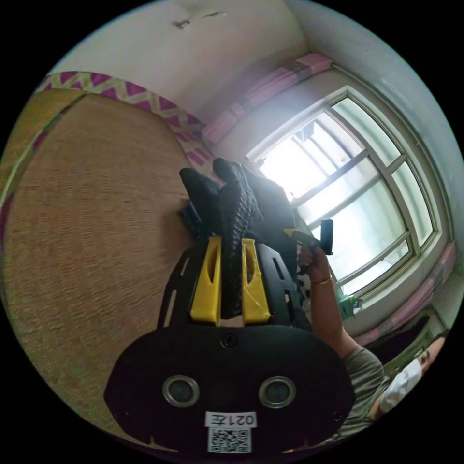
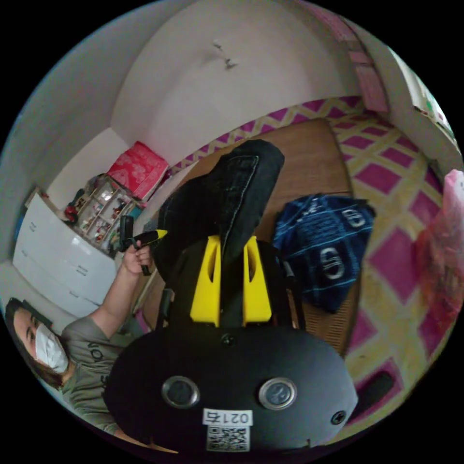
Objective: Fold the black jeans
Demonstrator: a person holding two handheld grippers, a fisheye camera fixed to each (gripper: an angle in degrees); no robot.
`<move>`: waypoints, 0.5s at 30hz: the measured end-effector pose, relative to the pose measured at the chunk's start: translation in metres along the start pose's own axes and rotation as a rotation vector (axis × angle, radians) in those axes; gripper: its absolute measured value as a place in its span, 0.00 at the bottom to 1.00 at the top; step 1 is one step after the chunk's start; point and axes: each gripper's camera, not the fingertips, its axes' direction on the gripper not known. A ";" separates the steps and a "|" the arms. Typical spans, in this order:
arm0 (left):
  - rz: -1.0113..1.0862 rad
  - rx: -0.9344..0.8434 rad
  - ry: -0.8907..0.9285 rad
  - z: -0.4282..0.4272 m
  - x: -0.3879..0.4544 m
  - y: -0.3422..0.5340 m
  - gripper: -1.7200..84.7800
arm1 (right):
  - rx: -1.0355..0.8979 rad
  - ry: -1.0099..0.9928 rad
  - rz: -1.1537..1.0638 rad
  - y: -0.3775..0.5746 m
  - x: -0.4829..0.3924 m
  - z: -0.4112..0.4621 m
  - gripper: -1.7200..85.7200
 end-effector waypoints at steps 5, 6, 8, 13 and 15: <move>-0.077 -0.105 -0.027 0.115 -0.009 -0.043 0.10 | -0.012 0.205 0.135 -0.039 0.063 -0.028 0.13; -0.087 -0.157 -0.071 0.139 -0.018 -0.041 0.10 | -0.026 0.298 0.153 -0.042 0.077 -0.020 0.14; -0.086 -0.207 -0.162 0.161 -0.033 -0.026 0.09 | -0.093 0.447 0.194 -0.038 0.100 0.005 0.15; -0.055 -0.122 -0.081 0.134 -0.044 0.020 0.06 | -0.083 0.423 0.219 -0.005 0.115 0.029 0.13; -0.007 -0.087 -0.110 0.099 -0.029 0.044 0.04 | -0.007 0.473 0.134 0.008 0.082 0.023 0.12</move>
